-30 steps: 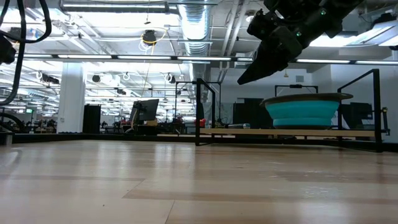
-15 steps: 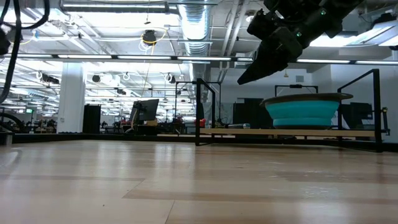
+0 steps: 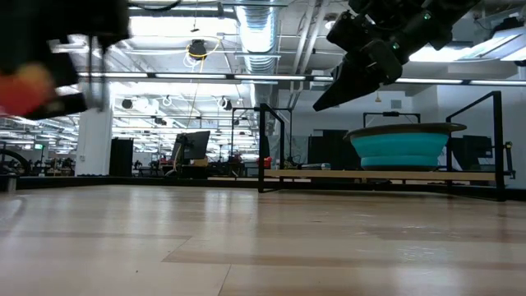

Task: Pick & Place Fruit
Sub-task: Put the orange pear into the blue colander

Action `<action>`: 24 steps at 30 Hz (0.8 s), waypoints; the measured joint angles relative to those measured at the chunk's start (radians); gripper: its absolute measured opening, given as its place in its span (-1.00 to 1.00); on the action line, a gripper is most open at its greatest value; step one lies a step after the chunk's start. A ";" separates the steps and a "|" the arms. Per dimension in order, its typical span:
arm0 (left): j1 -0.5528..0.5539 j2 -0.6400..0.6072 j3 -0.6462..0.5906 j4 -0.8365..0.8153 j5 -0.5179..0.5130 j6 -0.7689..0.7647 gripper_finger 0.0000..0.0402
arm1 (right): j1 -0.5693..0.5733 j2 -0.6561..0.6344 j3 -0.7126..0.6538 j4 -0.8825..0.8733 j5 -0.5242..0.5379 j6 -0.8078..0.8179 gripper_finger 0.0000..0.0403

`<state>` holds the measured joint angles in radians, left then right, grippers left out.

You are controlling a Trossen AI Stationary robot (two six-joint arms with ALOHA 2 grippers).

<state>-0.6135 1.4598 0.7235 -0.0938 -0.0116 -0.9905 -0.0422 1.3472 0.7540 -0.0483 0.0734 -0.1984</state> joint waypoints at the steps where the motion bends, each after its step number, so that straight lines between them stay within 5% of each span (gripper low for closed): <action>1: 0.024 -0.012 0.000 0.012 0.000 0.023 -0.43 | 0.002 0.000 0.000 0.000 -0.001 -0.012 -1.00; 20: 0.431 -0.217 0.000 0.207 0.146 0.207 -0.42 | 0.053 0.000 0.000 0.032 -0.081 -0.019 -1.00; 24: 0.483 -0.231 0.000 0.242 0.162 0.207 -0.41 | 0.033 0.000 0.000 0.084 -0.079 0.158 -1.00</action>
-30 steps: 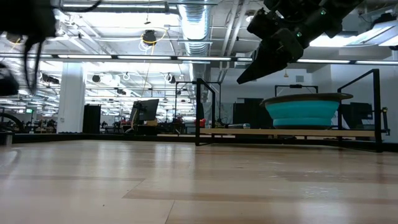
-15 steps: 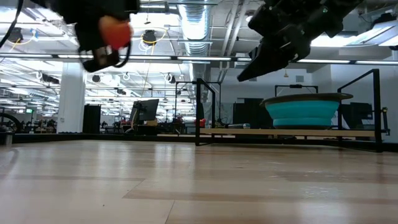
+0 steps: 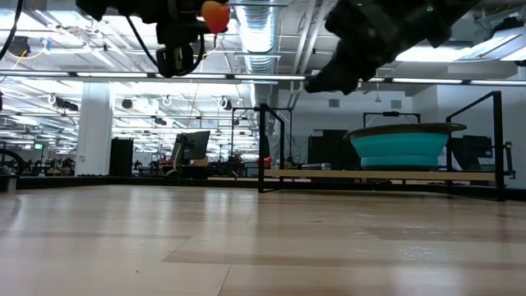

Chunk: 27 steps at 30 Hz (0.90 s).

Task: Pick & Place Fruit
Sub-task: Put the orange pear into the blue colander

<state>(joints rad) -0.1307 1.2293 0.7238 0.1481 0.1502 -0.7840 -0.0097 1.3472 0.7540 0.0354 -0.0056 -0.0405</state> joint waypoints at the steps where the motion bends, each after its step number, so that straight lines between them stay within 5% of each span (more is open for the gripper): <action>1: 0.012 0.000 0.000 0.005 0.005 -0.001 -0.41 | -0.012 0.000 0.000 0.019 0.000 0.072 -1.00; 4: 0.050 0.001 0.000 0.025 0.018 -0.004 -0.40 | -0.041 0.000 0.000 0.046 -0.026 0.108 -1.00; 8: 0.102 0.001 0.000 0.052 0.020 -0.005 -0.42 | -0.035 0.000 0.000 0.121 -0.126 -0.076 -1.00; 13: 0.161 0.002 0.000 0.105 0.059 -0.029 -0.41 | 0.014 0.000 0.000 0.271 -0.129 -0.238 -0.90; 18: 0.197 0.002 0.000 0.145 0.094 -0.035 -0.42 | 0.044 -0.001 0.000 0.395 -0.086 -0.266 -0.50; 27: 0.205 0.002 0.000 0.154 0.095 -0.036 -0.42 | 0.064 0.108 0.034 0.547 0.007 -0.274 0.53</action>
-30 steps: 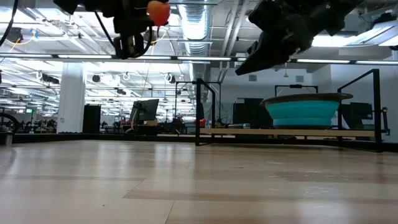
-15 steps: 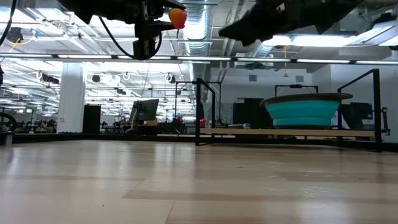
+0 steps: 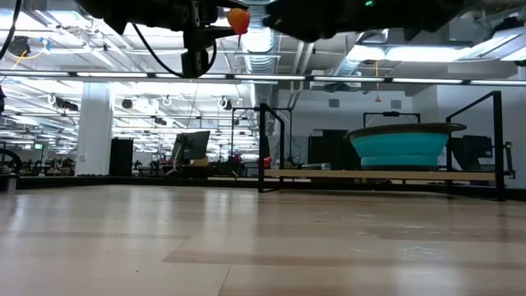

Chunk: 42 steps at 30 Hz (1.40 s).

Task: Pick & Place Fruit
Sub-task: Put the orange pear into the blue colander

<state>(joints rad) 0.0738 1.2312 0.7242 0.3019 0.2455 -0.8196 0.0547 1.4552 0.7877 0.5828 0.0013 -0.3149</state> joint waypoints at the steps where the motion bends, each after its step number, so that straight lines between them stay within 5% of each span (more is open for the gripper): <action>1: 0.000 0.000 0.000 0.000 0.000 0.000 -0.42 | -0.001 0.030 0.021 0.001 0.001 0.000 0.59; 9: 0.000 0.000 0.000 0.008 0.000 0.000 -0.40 | -0.002 0.196 0.184 0.000 0.000 0.000 0.65; 19: -0.001 0.002 -0.001 0.006 0.006 0.006 -0.40 | 0.004 0.232 0.287 -0.161 0.000 -0.010 0.30; 30: 0.002 -0.001 -0.002 0.007 -0.032 -0.011 -0.40 | 0.004 0.222 0.286 -0.170 0.038 -0.012 -0.32; 42: 0.048 -0.001 -0.002 0.009 -0.006 0.004 -0.26 | 0.002 0.223 0.286 -0.170 0.052 -0.013 -0.38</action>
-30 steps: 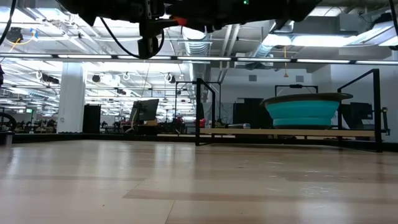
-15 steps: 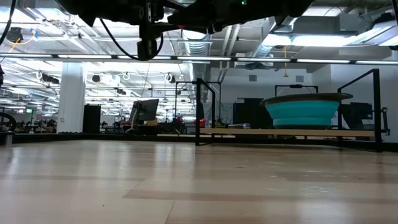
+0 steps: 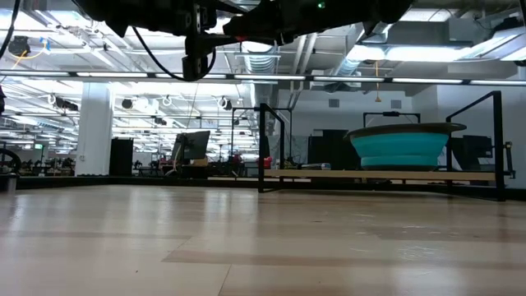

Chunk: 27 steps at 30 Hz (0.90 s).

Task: Pick & Place Fruit
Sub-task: Put the orange pear into the blue colander

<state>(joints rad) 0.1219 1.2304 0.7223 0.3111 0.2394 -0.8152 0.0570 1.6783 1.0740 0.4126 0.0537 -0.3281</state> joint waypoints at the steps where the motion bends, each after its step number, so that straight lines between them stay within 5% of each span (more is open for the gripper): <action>1: 0.003 0.000 0.000 0.000 0.005 0.006 -0.21 | -0.001 0.000 0.000 -0.002 -0.003 0.005 -0.39; 11: 0.031 0.005 0.001 0.031 0.021 0.134 0.20 | -0.039 -0.058 -0.001 -0.114 -0.023 0.047 -0.42; 17: 0.070 0.003 0.002 0.079 0.004 0.206 0.14 | -0.069 -0.158 0.000 -0.290 -0.021 0.068 -0.42; 27: 0.116 0.000 0.005 0.100 -0.004 0.288 -0.02 | -0.219 -0.371 -0.002 -0.862 0.023 0.216 -0.49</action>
<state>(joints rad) 0.2378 1.2301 0.7273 0.4109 0.2350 -0.5271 -0.1616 1.3072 1.0721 -0.4493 0.0764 -0.1118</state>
